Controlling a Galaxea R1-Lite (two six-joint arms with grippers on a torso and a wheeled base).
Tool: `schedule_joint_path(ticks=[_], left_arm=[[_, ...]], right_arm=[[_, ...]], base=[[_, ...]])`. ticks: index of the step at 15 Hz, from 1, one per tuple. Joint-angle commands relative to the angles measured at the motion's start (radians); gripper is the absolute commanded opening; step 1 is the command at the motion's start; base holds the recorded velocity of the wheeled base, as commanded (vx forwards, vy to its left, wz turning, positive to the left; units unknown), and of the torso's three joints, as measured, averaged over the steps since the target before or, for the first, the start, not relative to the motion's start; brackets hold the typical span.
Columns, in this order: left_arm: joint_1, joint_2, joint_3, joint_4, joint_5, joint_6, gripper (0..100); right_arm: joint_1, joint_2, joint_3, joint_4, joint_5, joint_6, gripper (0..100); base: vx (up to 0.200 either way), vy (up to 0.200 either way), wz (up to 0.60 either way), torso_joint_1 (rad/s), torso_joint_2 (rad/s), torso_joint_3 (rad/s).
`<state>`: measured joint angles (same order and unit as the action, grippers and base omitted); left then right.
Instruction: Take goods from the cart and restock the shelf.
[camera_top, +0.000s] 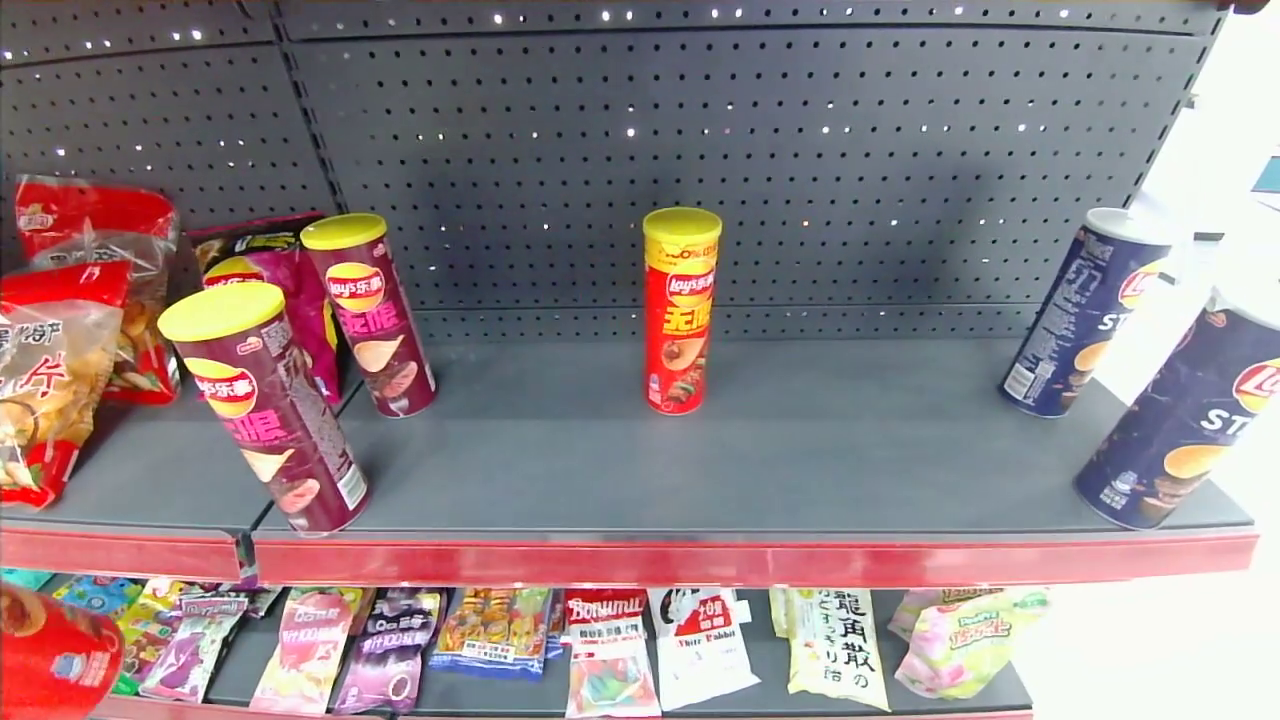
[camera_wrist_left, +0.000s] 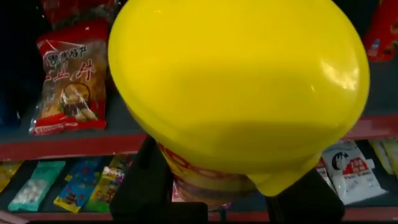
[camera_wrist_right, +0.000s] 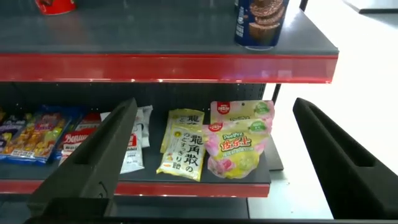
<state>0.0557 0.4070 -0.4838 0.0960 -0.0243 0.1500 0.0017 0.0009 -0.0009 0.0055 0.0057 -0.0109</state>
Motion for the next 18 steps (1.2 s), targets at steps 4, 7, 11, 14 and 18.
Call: schedule_joint_path(ticks=[4,7,11,14,18], left_arm=[[-0.008,-0.201,-0.048,0.186,-0.157,0.002,0],[-0.002,-0.191,-0.018,0.185,-0.195,0.008,0],[-0.011,-0.174,-0.018,0.185,-0.229,-0.089,0],[-0.01,-0.14,-0.029,0.182,-0.232,-0.079,0],[-0.007,-0.134,-0.045,0.179,-0.217,-0.076,0]], right_arm=[[0.029,0.357,-0.375,-0.03,0.12,0.042,100],[0.119,0.587,-0.544,-0.032,0.31,-0.127,100],[0.377,0.989,-0.801,-0.111,0.284,-0.123,100],[0.451,1.216,-0.814,-0.303,0.273,-0.12,100],[0.515,1.446,-0.953,-0.386,0.269,-0.051,100]], base=[[0.0,0.0,0.0,0.0,0.0,0.0],[0.0,0.0,0.0,0.0,0.0,0.0],[0.0,0.0,0.0,0.0,0.0,0.0],[0.0,0.0,0.0,0.0,0.0,0.0],[0.0,0.0,0.0,0.0,0.0,0.0]])
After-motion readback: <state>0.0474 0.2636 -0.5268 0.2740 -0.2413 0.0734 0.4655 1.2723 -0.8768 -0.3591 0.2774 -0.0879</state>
